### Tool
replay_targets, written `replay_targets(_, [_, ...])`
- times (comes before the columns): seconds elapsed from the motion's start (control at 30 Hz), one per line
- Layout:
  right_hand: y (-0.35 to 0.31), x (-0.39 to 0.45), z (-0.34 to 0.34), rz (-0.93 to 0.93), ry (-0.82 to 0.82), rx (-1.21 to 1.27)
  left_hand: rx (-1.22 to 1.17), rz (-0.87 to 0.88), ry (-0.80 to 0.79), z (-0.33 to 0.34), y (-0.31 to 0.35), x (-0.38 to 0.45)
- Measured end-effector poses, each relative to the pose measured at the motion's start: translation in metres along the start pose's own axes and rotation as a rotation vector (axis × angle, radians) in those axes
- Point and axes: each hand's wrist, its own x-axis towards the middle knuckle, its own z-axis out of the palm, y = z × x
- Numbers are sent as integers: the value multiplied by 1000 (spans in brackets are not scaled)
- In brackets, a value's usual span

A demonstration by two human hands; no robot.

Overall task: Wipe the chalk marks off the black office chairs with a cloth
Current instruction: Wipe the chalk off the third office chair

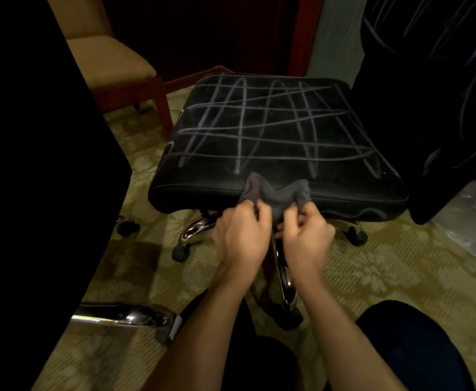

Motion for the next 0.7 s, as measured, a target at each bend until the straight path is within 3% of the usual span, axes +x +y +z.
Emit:
replay_targets(0.27, [-46, -26, 44, -63, -221, -54, 123, -63, 131, -26, -59, 16])
replay_targets(0.4, [-13, 1, -3, -154, -30, -369, 93, 71, 74, -1, -19, 5])
replay_targets(0.5, [15, 17, -43, -188, 124, -373, -19, 148, 34, 23, 23, -14])
replay_targets(0.6, [19, 19, -43, -178, 143, -287, 17, 165, -7, 27, 31, -16])
replay_targets(0.7, [2, 8, -14, -177, 80, -228, 115, 104, 22, 15, -1, -6])
